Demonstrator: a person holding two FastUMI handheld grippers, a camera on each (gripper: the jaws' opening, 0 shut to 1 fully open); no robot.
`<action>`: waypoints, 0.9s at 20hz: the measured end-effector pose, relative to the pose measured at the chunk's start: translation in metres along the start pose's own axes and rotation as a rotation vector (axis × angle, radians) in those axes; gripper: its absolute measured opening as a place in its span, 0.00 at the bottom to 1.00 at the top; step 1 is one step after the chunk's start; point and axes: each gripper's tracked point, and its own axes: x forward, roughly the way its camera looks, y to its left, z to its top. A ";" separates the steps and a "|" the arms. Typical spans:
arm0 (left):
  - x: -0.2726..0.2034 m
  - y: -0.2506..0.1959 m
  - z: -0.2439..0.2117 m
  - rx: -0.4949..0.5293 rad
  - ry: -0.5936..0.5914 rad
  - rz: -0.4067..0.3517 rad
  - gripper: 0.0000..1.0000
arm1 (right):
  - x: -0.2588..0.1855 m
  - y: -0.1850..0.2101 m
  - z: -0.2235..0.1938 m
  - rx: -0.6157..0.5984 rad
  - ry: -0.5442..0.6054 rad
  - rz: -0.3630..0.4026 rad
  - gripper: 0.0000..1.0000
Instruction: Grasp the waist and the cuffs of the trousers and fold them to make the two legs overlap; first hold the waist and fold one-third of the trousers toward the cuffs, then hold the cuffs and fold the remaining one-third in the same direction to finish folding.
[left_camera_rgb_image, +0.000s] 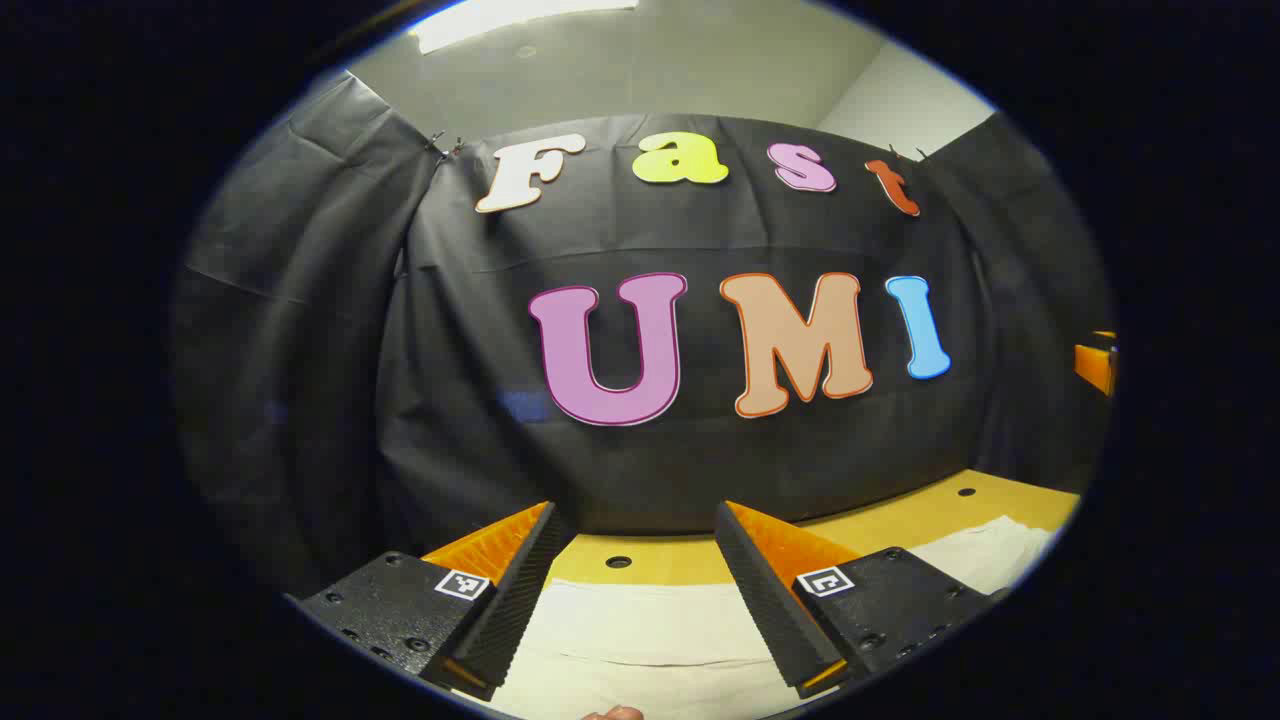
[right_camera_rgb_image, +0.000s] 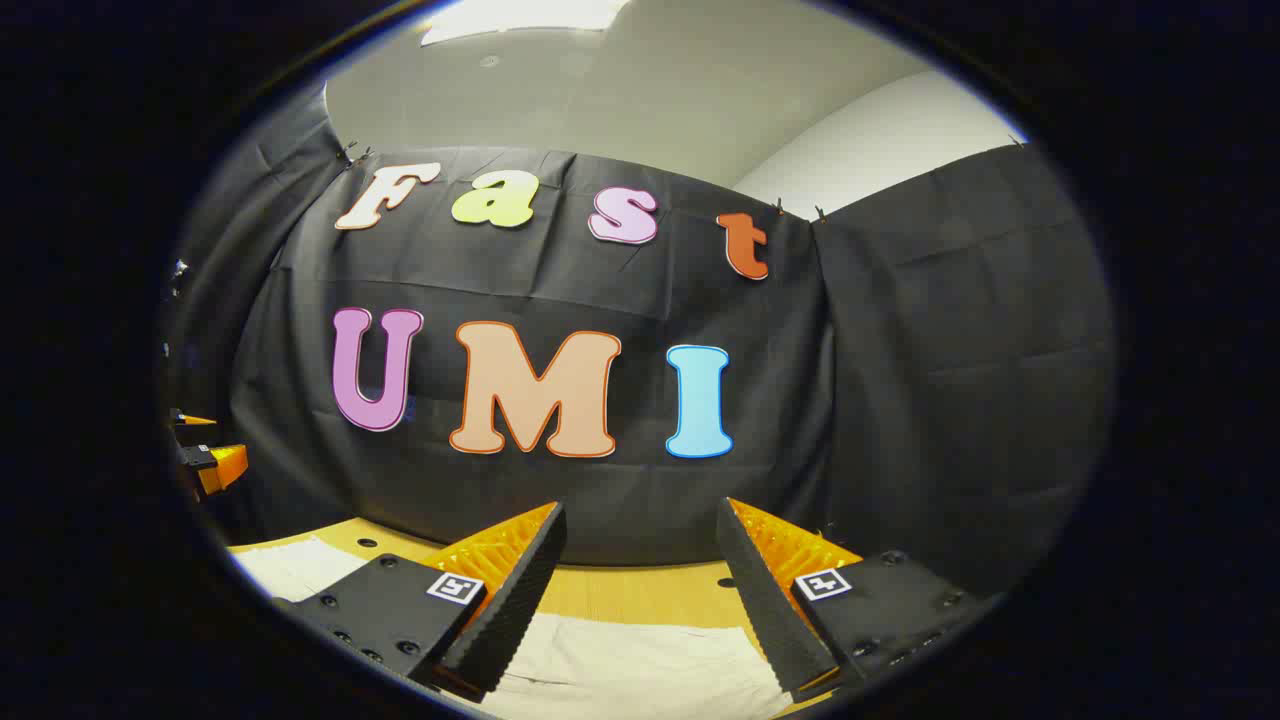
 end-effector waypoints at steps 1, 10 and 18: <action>-0.001 -0.001 -0.002 0.003 0.001 0.008 0.95 | 0.004 -0.004 0.002 0.000 -0.006 0.002 0.97; 0.000 -0.016 0.008 0.040 -0.010 0.013 0.95 | 0.022 -0.030 -0.004 -0.020 -0.004 0.008 0.97; -0.003 -0.003 0.000 0.063 0.009 0.034 0.96 | 0.027 -0.019 -0.013 -0.021 0.006 0.051 0.97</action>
